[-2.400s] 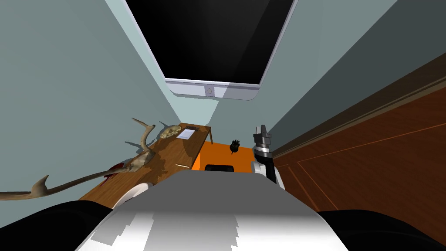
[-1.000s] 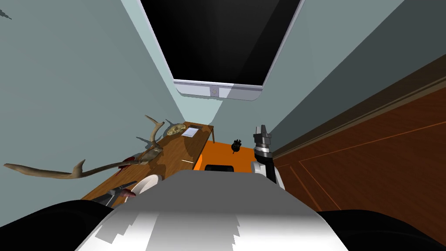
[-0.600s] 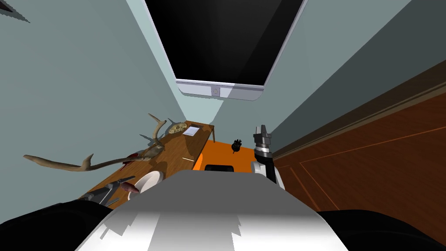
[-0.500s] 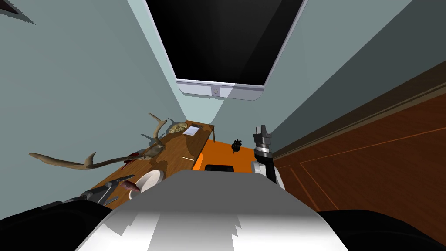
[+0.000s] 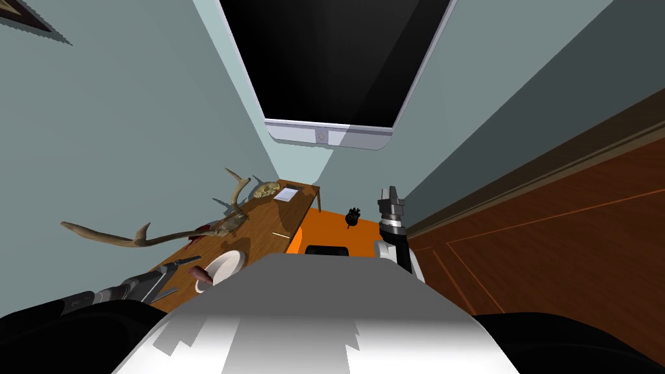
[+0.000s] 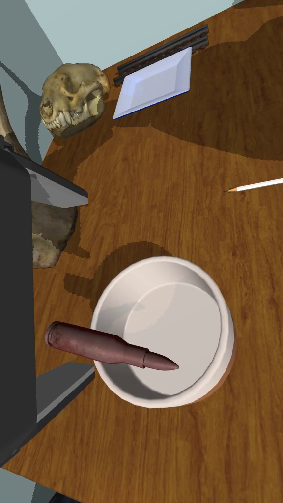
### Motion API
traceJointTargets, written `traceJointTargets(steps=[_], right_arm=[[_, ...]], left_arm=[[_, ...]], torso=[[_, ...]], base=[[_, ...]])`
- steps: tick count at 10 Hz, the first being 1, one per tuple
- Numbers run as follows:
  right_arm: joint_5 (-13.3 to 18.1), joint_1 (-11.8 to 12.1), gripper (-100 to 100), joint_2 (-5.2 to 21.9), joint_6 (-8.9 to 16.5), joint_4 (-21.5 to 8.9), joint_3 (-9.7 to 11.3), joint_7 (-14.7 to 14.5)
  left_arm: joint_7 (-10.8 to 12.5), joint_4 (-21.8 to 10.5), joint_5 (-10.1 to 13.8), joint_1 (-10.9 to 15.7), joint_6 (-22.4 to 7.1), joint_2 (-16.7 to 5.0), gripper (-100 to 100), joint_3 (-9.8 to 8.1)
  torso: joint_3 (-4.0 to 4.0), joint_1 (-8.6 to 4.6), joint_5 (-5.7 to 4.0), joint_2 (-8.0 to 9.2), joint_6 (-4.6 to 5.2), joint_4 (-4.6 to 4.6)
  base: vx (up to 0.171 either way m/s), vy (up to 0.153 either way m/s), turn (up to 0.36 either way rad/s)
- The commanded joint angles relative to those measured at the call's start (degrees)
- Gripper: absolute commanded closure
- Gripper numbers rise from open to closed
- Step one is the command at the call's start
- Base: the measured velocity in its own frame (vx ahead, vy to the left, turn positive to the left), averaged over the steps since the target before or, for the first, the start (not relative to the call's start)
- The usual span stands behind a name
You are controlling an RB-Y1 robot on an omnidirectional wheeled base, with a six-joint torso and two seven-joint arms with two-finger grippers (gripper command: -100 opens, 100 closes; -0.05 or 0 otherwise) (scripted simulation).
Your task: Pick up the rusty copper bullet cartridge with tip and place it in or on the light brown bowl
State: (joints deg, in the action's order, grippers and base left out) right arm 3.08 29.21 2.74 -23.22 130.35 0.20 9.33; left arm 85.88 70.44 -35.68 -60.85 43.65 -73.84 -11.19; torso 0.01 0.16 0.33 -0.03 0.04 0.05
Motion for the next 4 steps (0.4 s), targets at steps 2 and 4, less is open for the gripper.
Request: traceJointTargets(steps=[2,4], right_arm=[[0.0,0.0,0,0.0,0.0,0.0,0.0,0.0],[0.0,0.0,0,0.0,0.0,0.0,0.0,0.0]], left_arm=[[0.0,0.0,0.0,0.0,0.0,0.0,0,0.0],[0.0,0.0,0.0,0.0,0.0,0.0,0,0.0]], torso=[[0.0,0.01,0.0,-0.01,0.0,0.0],[-0.01,0.01,0.0,-0.01,0.0,0.0]], base=[[0.0,0.0,0.0],[0.0,0.0,0.0]])
